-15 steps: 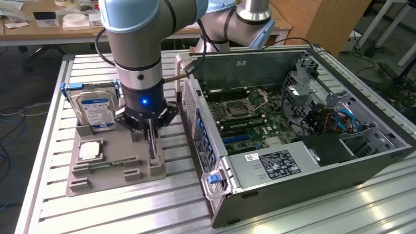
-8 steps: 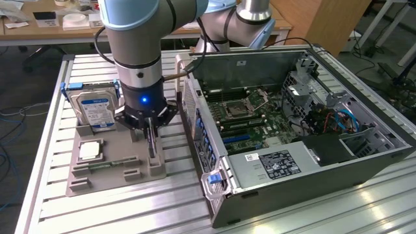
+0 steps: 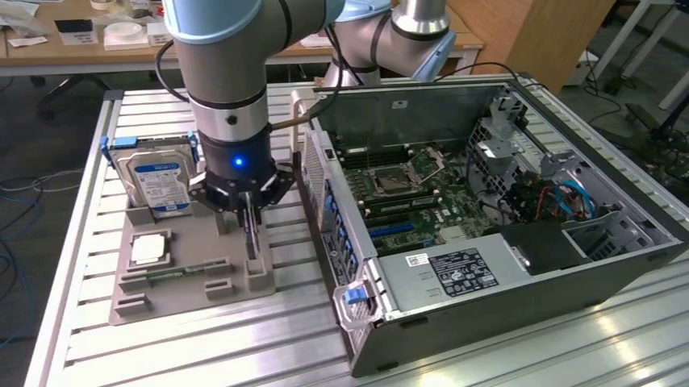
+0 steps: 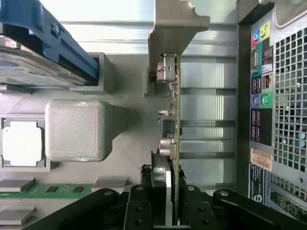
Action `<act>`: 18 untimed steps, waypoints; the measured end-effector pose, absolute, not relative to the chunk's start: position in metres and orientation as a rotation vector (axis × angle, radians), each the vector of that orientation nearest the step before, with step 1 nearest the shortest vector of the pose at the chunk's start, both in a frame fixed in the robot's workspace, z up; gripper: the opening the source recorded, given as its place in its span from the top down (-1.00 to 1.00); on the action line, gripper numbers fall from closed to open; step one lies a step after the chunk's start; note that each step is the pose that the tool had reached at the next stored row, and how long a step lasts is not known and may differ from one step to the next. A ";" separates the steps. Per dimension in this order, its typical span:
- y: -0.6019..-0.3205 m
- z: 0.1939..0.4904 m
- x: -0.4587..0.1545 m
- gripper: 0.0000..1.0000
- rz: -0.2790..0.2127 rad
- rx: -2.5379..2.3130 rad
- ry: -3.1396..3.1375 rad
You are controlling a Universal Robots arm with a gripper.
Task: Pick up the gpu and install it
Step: 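Pick up the gpu and move the gpu toward the slot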
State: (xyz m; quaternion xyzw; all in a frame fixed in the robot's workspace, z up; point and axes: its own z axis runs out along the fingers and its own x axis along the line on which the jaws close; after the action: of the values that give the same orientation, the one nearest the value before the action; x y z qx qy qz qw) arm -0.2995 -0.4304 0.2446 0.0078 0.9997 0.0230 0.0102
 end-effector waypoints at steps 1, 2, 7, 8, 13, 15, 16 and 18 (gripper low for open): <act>-0.430 0.245 -0.300 0.44 0.072 0.024 3.120; -0.430 0.245 -0.300 0.44 0.072 0.024 3.120; -0.430 0.247 -0.300 0.44 0.072 0.024 3.120; -0.430 0.248 -0.300 0.44 0.072 0.024 3.120; -0.430 0.249 -0.300 0.44 0.072 0.024 3.120; -0.430 0.250 -0.300 0.44 0.072 0.024 3.120; -0.430 0.250 -0.300 0.44 0.072 0.024 3.120; -0.430 0.250 -0.300 0.44 0.072 0.024 3.120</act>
State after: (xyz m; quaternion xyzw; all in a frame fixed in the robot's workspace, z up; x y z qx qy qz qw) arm -0.2995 -0.4304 0.2505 0.0078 0.9997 0.0230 0.0102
